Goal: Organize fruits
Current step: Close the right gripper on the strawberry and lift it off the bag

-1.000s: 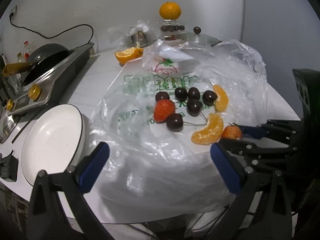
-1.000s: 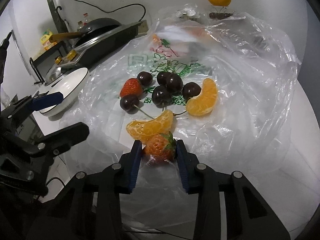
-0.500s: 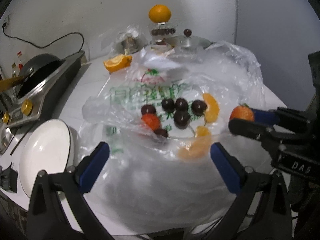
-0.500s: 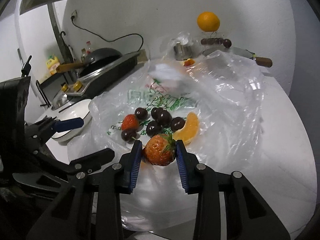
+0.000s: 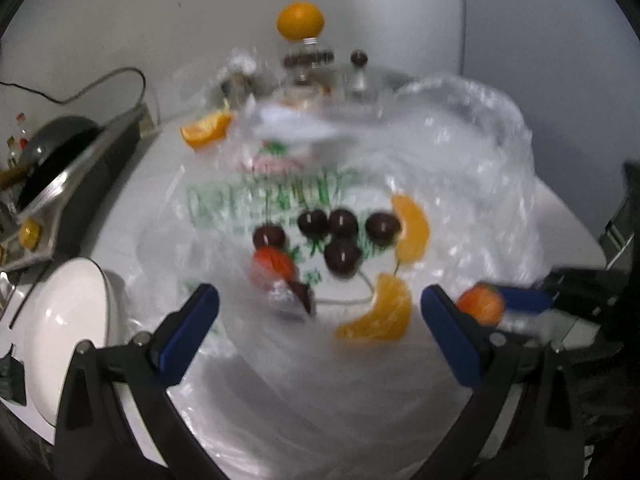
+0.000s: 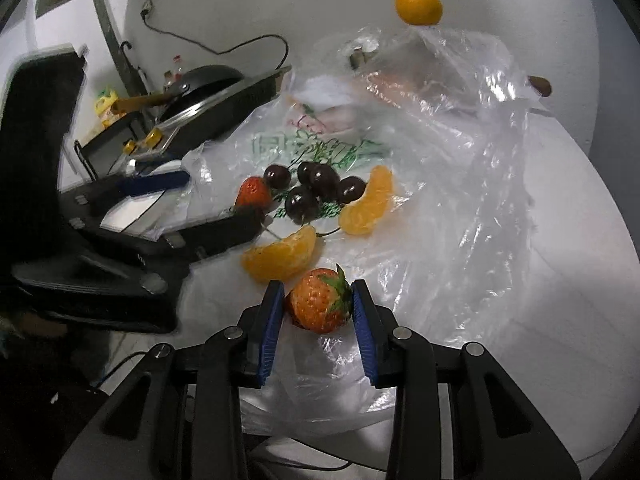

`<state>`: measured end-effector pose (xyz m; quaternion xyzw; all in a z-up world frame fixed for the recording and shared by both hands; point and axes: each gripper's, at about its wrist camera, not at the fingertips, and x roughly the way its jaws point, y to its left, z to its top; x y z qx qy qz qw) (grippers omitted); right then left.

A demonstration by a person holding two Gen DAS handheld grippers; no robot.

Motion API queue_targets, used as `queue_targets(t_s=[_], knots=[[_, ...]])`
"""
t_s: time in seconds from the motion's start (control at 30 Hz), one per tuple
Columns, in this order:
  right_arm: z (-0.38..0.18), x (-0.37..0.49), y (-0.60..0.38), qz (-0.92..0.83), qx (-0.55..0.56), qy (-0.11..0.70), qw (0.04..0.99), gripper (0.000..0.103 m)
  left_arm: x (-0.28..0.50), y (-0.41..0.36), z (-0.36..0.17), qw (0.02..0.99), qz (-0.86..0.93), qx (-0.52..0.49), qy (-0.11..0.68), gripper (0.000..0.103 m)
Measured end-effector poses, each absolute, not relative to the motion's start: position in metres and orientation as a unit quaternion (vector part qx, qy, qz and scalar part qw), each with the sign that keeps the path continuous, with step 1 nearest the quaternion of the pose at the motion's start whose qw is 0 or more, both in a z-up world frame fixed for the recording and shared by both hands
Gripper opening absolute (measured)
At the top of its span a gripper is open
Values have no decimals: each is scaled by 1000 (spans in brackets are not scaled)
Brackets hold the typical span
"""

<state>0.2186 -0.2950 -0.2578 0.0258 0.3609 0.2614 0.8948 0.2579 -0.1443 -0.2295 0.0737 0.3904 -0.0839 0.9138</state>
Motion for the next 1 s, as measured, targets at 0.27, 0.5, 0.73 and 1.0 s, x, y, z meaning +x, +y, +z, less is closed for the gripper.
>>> queue_targets(t_s=[0.27,0.5,0.73,1.0], knots=[[-247,225,-310,237,50,338,910,36,260,-153,-256,894,-78,111,427,102],[-249,236,-319,222,55,337,913,36,251,-162,-244,905,-83,135,394,102],[-252,236,-326,222,60,337,913,36,250,-186,-240,904,-119,181,368,79],[-256,238,-322,228,61,341,910,36,238,-178,-211,923,-98,167,332,68]])
